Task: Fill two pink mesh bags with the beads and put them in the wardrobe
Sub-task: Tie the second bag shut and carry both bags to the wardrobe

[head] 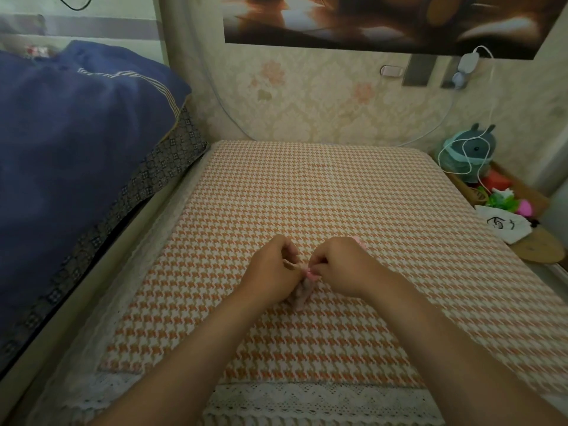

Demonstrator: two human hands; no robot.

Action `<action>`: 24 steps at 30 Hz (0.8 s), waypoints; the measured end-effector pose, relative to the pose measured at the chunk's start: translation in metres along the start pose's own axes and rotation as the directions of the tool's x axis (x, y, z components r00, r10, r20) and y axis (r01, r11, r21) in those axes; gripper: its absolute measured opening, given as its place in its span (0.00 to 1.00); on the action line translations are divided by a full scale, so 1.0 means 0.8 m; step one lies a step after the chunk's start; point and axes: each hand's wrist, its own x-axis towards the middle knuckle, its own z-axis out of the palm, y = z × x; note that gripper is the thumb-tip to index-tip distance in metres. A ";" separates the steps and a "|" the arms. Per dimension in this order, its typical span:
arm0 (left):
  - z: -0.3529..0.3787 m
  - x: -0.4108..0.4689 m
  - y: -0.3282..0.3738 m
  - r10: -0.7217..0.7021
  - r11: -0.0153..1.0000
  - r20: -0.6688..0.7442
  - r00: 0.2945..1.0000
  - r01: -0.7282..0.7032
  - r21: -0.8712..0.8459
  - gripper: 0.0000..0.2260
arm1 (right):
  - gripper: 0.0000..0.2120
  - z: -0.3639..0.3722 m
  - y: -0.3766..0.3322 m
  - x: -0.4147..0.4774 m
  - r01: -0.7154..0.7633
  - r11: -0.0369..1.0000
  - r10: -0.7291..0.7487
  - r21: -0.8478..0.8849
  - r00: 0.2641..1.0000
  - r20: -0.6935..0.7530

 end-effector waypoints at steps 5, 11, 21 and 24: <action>-0.002 -0.001 0.001 0.096 0.992 0.003 0.995 -0.096 0.077 0.07 | 0.06 -0.014 0.008 0.000 -0.121 0.930 0.055 0.348 0.979 0.194; -0.002 -0.003 -0.003 0.108 0.984 0.036 0.993 -0.112 0.141 0.02 | 0.06 -0.012 0.023 0.007 -0.320 0.729 0.080 0.606 0.918 0.389; 0.001 -0.006 -0.001 0.149 0.977 0.012 0.989 -0.149 0.153 0.03 | 0.09 -0.008 0.025 0.009 -0.373 0.686 0.099 0.624 0.898 0.428; 0.002 -0.006 -0.001 0.209 0.948 0.010 0.978 -0.205 0.244 0.04 | 0.07 -0.006 0.023 0.008 -0.381 0.676 0.117 0.631 0.901 0.419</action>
